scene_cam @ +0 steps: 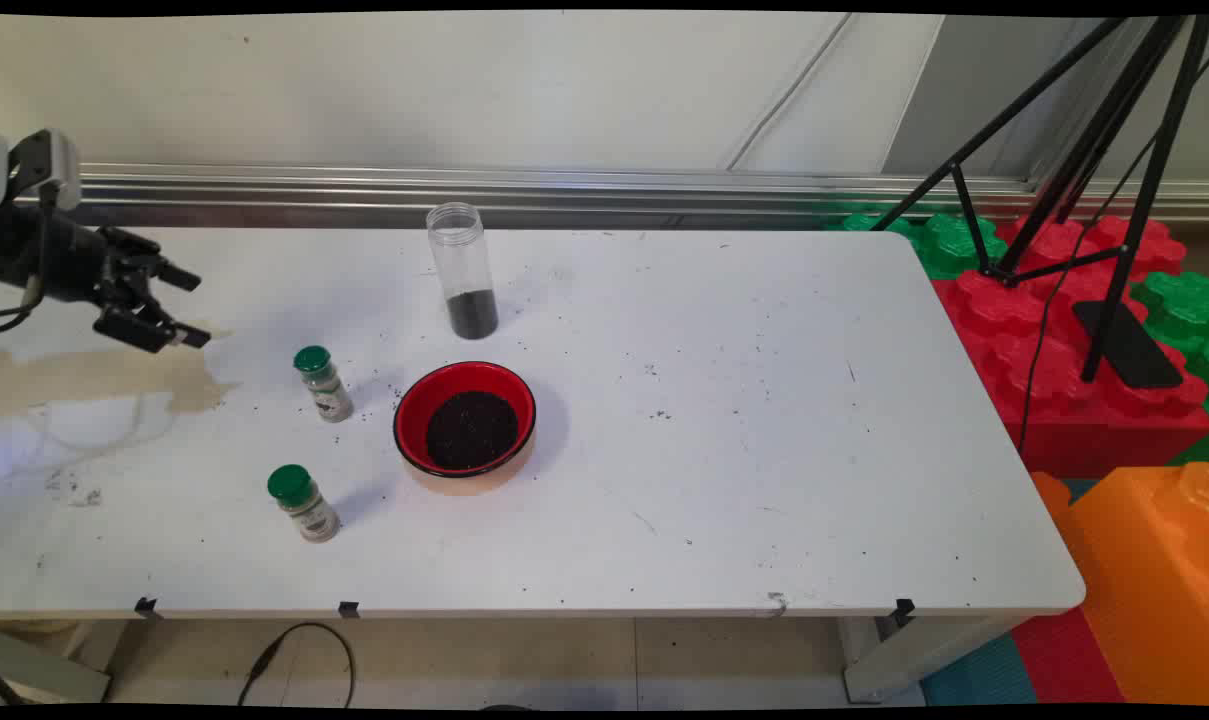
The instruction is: Pick up the black seasoning powder from the table
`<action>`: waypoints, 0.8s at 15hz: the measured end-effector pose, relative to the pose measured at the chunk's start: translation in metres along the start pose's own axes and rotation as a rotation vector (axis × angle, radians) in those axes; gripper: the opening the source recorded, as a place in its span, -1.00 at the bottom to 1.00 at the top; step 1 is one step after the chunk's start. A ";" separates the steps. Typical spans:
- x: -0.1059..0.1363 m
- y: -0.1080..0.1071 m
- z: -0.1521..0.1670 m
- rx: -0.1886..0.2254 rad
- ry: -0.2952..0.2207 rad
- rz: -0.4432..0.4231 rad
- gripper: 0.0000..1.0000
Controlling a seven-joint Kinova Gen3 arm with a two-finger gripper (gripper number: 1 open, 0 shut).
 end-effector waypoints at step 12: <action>0.070 -0.020 0.031 -0.052 0.102 0.178 1.00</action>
